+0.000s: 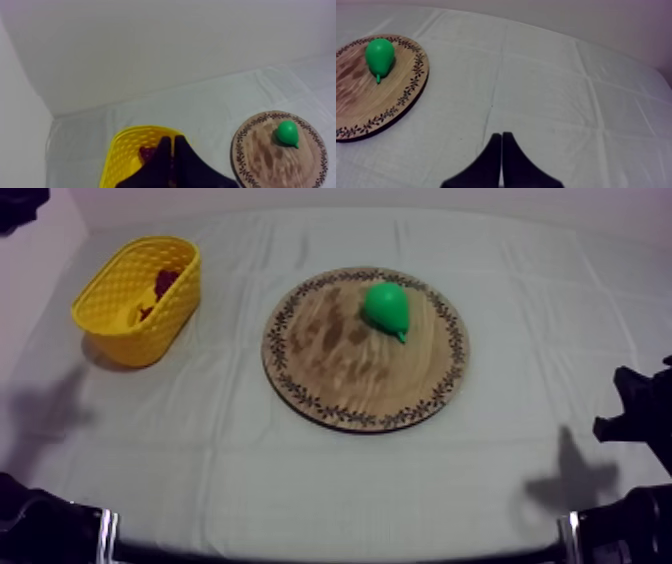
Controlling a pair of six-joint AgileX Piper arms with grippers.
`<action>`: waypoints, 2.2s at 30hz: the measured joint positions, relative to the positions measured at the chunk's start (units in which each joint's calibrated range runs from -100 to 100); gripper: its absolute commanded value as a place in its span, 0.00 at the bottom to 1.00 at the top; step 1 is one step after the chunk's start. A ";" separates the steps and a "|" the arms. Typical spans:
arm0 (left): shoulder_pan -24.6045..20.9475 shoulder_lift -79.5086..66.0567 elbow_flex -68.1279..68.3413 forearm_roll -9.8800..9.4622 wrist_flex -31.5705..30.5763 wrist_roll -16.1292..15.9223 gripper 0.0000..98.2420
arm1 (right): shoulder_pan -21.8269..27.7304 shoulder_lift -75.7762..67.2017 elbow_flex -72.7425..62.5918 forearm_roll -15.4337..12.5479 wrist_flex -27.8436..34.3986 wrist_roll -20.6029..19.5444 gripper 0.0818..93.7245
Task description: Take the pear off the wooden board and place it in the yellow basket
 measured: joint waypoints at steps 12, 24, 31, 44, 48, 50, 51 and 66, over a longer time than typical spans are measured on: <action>6.63 21.69 -26.72 0.10 6.72 -1.88 0.00 | 0.00 0.00 0.00 0.00 -0.01 -0.03 0.00; 13.57 34.86 -45.64 0.04 17.74 -7.73 0.00 | -0.06 0.00 0.00 0.00 -0.01 -0.03 0.00; 17.47 40.91 -50.73 -0.92 18.74 -9.50 0.00 | -0.06 0.00 0.00 0.00 -0.01 -0.03 0.00; 22.44 56.40 -51.87 -2.78 18.86 -9.40 0.00 | -0.06 0.00 0.00 0.00 -0.01 -0.03 0.00; 22.68 61.16 -52.70 -2.32 18.85 -10.25 0.00 | -0.06 0.00 0.00 0.00 -0.09 -0.03 0.00; 22.73 63.23 -53.72 -2.22 18.78 -10.84 0.00 | -0.06 0.00 0.00 0.00 -0.09 -0.03 0.00; 22.79 64.36 -54.26 -2.22 18.67 -11.19 0.00 | -0.06 0.00 0.00 0.00 -0.09 -0.03 0.00; 22.15 77.51 -60.00 -1.37 18.88 -14.37 0.53 | -0.06 0.00 0.00 0.00 0.00 -0.03 0.00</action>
